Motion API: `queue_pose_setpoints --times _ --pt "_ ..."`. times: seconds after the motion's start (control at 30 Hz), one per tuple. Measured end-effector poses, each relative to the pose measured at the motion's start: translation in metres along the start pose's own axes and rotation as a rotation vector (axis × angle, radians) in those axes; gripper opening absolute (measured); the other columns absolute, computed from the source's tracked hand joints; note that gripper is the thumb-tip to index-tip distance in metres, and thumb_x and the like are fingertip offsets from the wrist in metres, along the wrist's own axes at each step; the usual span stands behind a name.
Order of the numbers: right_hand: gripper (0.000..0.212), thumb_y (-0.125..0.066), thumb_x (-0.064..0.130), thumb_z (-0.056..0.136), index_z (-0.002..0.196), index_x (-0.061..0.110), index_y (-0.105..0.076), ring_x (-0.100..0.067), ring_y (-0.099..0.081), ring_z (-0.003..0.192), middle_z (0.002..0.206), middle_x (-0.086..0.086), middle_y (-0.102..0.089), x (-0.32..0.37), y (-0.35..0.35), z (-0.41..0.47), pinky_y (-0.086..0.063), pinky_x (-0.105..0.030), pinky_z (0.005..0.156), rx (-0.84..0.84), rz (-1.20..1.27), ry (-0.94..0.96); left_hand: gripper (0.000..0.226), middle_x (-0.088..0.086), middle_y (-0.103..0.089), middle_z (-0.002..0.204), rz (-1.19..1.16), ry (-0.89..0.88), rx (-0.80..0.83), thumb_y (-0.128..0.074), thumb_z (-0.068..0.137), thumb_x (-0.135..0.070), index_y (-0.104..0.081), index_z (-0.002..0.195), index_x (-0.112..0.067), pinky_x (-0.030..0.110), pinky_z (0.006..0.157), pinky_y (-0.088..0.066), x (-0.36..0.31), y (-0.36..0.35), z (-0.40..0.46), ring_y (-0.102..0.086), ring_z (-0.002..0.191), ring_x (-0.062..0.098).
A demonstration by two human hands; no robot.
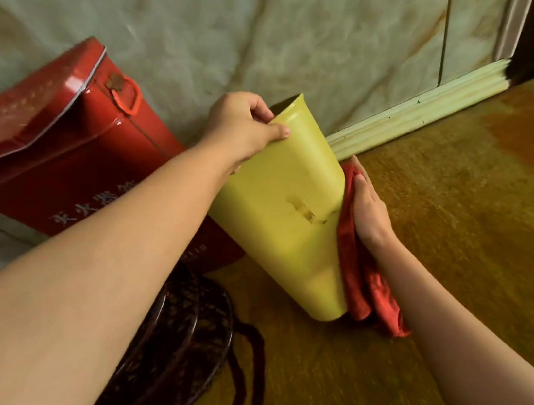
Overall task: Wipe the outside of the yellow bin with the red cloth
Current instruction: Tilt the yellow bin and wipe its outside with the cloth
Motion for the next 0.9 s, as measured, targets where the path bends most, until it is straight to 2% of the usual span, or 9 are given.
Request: queue_pose_setpoints --times 0.1,0.27,0.37,0.47,0.57,0.67,0.73,0.8,0.9 --pt "0.046 -0.019 0.041 0.094 0.14 0.043 -0.021 -0.024 -0.035 0.135 0.15 0.003 -0.035 0.01 0.004 -0.014 -0.029 -0.037 0.104 -0.097 -0.039 0.02 0.032 -0.007 -0.049 0.057 0.017 -0.007 -0.038 -0.08 0.056 -0.021 -0.048 0.052 -0.024 0.028 0.063 -0.04 -0.008 -0.005 0.004 -0.047 0.061 0.015" --pt "0.058 -0.021 0.037 0.09 0.144 0.031 0.0 -0.012 -0.009 0.144 0.157 0.0 -0.012 0.096 -0.038 -0.038 -0.009 -0.039 0.114 -0.342 -0.257 0.488 0.028 -0.009 -0.048 0.057 0.08 0.002 -0.106 -0.075 0.064 -0.024 -0.049 0.053 -0.024 0.02 0.049 -0.035 -0.024 -0.015 0.011 -0.043 0.052 0.007" --pt "0.061 -0.025 0.037 0.089 0.142 0.031 0.005 -0.01 -0.002 0.143 0.156 0.002 -0.007 0.093 -0.053 -0.033 -0.007 -0.044 0.115 -0.3 -0.486 0.618 0.005 -0.009 -0.054 0.066 0.006 -0.086 0.043 -0.067 0.074 -0.013 -0.063 0.074 -0.017 0.007 0.054 -0.035 -0.022 -0.007 0.013 -0.048 0.05 -0.007" --pt "0.062 -0.024 0.039 0.086 0.14 0.037 0.007 -0.013 -0.006 0.144 0.157 0.003 -0.007 0.054 -0.034 -0.019 -0.016 -0.051 0.115 -0.248 -0.545 0.521 0.045 -0.006 -0.059 0.097 0.11 -0.133 0.302 -0.062 0.076 0.0 -0.054 0.119 -0.01 -0.005 0.062 -0.037 0.007 0.017 0.001 -0.05 0.072 -0.017" --pt "0.058 -0.017 0.039 0.085 0.136 0.04 0.01 -0.016 -0.011 0.144 0.158 0.001 -0.009 0.033 -0.011 -0.009 -0.025 -0.05 0.112 -0.228 -0.43 0.401 0.052 -0.011 -0.056 0.102 0.193 -0.171 0.297 -0.066 0.072 0.001 -0.054 0.119 -0.017 -0.008 0.062 -0.035 0.023 0.033 -0.006 -0.049 0.07 -0.026" --pt "0.059 -0.018 0.038 0.086 0.139 0.039 0.007 -0.014 -0.006 0.145 0.158 0.002 -0.002 0.044 -0.012 -0.014 -0.019 -0.052 0.114 -0.292 -0.37 0.38 0.052 -0.008 -0.056 0.103 0.167 -0.181 0.296 -0.069 0.07 -0.001 -0.055 0.118 -0.012 -0.005 0.059 -0.038 0.007 0.021 -0.003 -0.056 0.079 -0.015" --pt "0.058 -0.019 0.037 0.088 0.14 0.039 0.007 -0.011 0.002 0.144 0.154 0.008 0.006 0.066 -0.025 -0.021 -0.006 -0.047 0.116 -0.299 -0.388 0.482 0.051 -0.003 -0.061 0.109 0.176 -0.198 0.283 -0.072 0.069 -0.006 -0.057 0.118 -0.01 0.005 0.074 -0.046 -0.007 0.011 0.003 -0.059 0.099 0.006" --pt "0.059 -0.024 0.034 0.09 0.141 0.035 0.007 -0.009 -0.001 0.143 0.153 0.009 0.002 0.08 -0.033 -0.02 -0.006 -0.04 0.115 -0.196 -0.312 0.604 0.05 0.006 -0.065 0.115 0.153 -0.169 0.264 -0.072 0.068 -0.008 -0.058 0.116 -0.011 0.025 0.091 -0.048 -0.013 0.005 0.007 -0.059 0.106 0.016" --pt "0.062 -0.029 0.026 0.091 0.144 0.024 0.002 -0.016 -0.015 0.143 0.157 -0.004 -0.01 0.051 -0.001 -0.002 -0.008 -0.036 0.117 -0.202 -0.049 0.371 0.048 0.012 -0.067 0.11 0.078 -0.108 0.293 -0.071 0.07 -0.008 -0.059 0.116 -0.013 0.035 0.091 -0.05 -0.015 -0.006 0.004 -0.063 0.096 0.019"
Point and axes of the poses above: each hand's wrist, its own z-axis towards the middle knuckle, its own y-axis out of the back of the hand, x = y × z, the point moved 7 cm from there along z, towards the middle knuckle
